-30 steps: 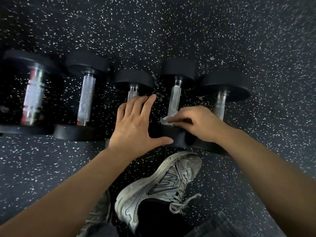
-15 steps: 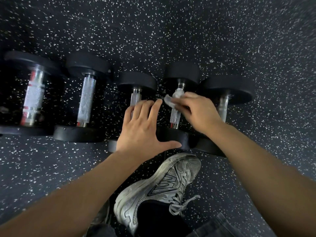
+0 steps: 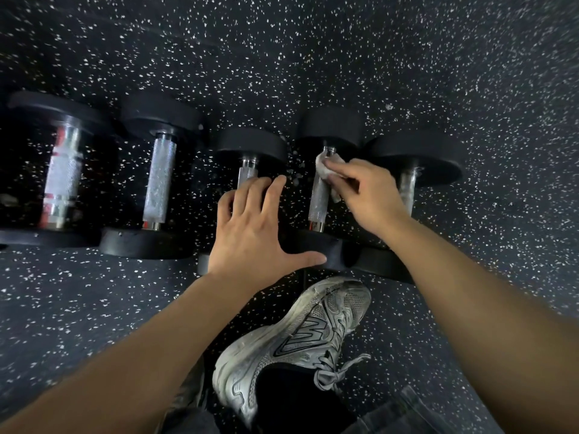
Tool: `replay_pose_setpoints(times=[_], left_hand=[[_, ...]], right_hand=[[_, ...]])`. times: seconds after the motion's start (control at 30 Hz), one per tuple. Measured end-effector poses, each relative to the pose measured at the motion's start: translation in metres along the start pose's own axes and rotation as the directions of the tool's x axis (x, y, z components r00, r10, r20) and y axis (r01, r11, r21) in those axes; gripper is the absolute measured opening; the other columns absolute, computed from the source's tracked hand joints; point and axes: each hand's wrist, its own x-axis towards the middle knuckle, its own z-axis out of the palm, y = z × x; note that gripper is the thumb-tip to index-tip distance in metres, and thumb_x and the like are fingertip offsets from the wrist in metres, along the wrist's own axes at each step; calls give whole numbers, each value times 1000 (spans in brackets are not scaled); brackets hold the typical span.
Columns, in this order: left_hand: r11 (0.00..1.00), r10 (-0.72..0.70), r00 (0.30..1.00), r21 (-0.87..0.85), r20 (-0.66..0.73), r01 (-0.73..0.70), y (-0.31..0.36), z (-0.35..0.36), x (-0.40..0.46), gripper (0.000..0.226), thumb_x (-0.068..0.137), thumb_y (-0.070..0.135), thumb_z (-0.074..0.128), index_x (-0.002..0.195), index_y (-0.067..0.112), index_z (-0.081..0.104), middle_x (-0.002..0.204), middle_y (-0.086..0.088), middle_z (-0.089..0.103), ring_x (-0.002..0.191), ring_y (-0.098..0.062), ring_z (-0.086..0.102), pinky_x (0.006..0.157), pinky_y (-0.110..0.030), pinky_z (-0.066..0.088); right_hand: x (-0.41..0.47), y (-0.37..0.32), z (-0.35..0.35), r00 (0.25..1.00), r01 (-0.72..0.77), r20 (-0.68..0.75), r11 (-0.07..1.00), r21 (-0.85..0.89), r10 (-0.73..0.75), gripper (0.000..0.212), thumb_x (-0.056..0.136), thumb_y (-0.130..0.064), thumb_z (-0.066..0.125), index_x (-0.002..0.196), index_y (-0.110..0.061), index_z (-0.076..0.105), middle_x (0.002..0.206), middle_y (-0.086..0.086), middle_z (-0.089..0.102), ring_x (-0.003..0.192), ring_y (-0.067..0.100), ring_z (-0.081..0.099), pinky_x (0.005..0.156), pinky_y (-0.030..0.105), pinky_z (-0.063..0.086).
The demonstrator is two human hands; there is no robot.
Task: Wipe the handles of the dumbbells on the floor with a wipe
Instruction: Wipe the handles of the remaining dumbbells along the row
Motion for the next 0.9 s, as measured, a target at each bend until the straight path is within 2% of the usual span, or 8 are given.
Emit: replay_pose_setpoints(times=[0.1, 0.23, 0.3, 0.37, 0.47, 0.63, 0.8, 0.9], left_hand=[[1000, -3, 1000, 3, 3, 3, -8, -2, 0, 133, 61, 101, 51, 162, 22, 18, 163, -3, 32, 156, -24, 19, 129, -50, 8], [1000, -24, 1000, 12, -19, 24, -16, -5, -3, 134, 59, 102, 48, 162, 21, 22, 164, -5, 32, 157, -26, 19, 129, -51, 11], [999, -38, 999, 20, -22, 39, -18, -7, -4, 135, 58, 103, 45, 162, 21, 22, 165, -6, 31, 157, -27, 20, 129, -54, 13], [999, -41, 999, 32, -18, 42, -18, -7, -5, 135, 59, 104, 43, 163, 21, 20, 165, -7, 30, 157, -28, 19, 129, -55, 13], [998, -33, 999, 56, -20, 34, -17, -7, -6, 135, 61, 105, 40, 163, 19, 20, 164, -8, 32, 157, -28, 21, 129, -54, 13], [999, -16, 1000, 51, -19, 17, -15, -6, -8, 131, 65, 103, 43, 162, 19, 22, 162, -7, 34, 156, -28, 22, 129, -54, 14], [999, 21, 1000, 45, -24, -20, -10, -3, -7, 127, 67, 98, 48, 162, 19, 22, 161, -5, 36, 155, -27, 25, 128, -53, 16], [998, 21, 1000, 54, -17, -20, -9, -3, -7, 127, 68, 99, 44, 163, 20, 20, 163, -5, 35, 156, -26, 23, 129, -52, 14]], right_hand=[[-13, -2, 0, 981, 117, 162, 992, -55, -107, 31, 99, -29, 65, 129, -26, 71, 108, -9, 70, 98, 18, 68, 90, 39, 55], [-15, -13, -5, 847, 171, 516, 985, -31, -131, 29, 96, -32, 68, 125, -34, 72, 122, -10, 73, 116, 10, 65, 104, 33, 49], [-9, -18, -8, 874, 128, 473, 992, 1, -113, 28, 98, -33, 66, 126, -35, 72, 120, -11, 73, 112, 5, 64, 100, 28, 48], [1, -21, -9, 975, 44, 215, 997, 60, -56, 29, 100, -32, 64, 128, -35, 70, 108, -18, 70, 100, 2, 64, 91, 24, 48], [14, -19, -4, 998, -26, -47, 994, 105, 31, 28, 100, -27, 66, 127, -33, 72, 97, -12, 67, 91, 10, 64, 84, 28, 52], [1, -12, -2, 970, -27, 242, 996, 80, 7, 26, 99, -26, 67, 123, -35, 73, 113, -14, 67, 109, 7, 63, 97, 27, 49], [-11, -14, -11, 798, 34, 602, 999, 0, -27, 25, 97, -31, 68, 120, -38, 74, 121, -19, 69, 118, 5, 62, 108, 32, 47], [-4, -16, -17, 923, -45, 386, 995, 93, 6, 28, 100, -34, 63, 126, -39, 70, 127, -12, 71, 118, 6, 62, 103, 24, 43]])
